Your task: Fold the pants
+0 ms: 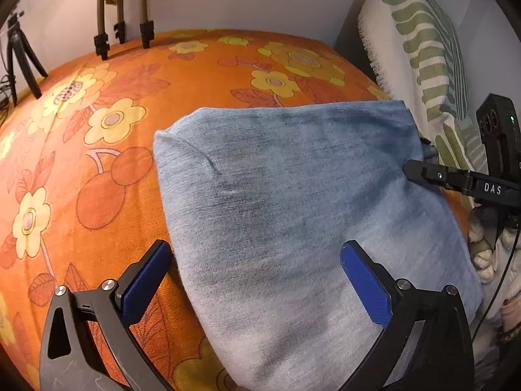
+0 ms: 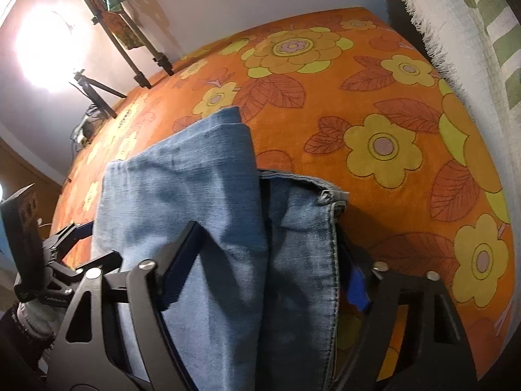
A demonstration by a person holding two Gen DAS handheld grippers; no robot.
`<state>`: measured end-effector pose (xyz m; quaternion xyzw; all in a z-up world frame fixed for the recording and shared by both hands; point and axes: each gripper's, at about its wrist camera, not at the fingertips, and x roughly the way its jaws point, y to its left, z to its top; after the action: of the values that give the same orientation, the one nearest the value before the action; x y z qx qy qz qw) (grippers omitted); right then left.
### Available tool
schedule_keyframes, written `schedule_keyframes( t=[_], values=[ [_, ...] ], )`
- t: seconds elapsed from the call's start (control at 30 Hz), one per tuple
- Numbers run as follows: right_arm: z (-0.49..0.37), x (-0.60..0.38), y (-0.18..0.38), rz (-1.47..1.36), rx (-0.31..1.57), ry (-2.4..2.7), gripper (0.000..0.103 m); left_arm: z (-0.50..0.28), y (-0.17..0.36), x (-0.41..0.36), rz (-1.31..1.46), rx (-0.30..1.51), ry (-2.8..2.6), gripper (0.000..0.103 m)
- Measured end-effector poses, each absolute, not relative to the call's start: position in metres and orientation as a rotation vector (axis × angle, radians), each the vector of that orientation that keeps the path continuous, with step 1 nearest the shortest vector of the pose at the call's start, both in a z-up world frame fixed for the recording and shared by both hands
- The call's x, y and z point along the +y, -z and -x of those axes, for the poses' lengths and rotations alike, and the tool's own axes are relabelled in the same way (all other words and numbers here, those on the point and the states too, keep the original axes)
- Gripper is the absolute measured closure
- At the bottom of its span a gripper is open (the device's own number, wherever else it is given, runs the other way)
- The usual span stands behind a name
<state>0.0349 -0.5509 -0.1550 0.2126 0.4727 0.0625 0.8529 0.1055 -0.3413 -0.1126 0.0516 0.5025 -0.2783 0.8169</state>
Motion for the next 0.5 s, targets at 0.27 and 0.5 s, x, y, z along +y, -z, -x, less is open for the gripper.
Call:
schedule_keyframes(
  t=[0.27, 0.5],
  values=[
    [-0.031, -0.557, 0.159, -0.552, 0.974, -0.206, 0.047, -0.114, 0.108, -0.329, 0.009, 1.083, 0.549, 0.02],
    [-0.03, -0.561, 0.162, -0.586, 0.959, -0.229, 0.044, -0.125, 0.107, -0.317, 0.131, 1.106, 0.57, 0.044]
  ],
)
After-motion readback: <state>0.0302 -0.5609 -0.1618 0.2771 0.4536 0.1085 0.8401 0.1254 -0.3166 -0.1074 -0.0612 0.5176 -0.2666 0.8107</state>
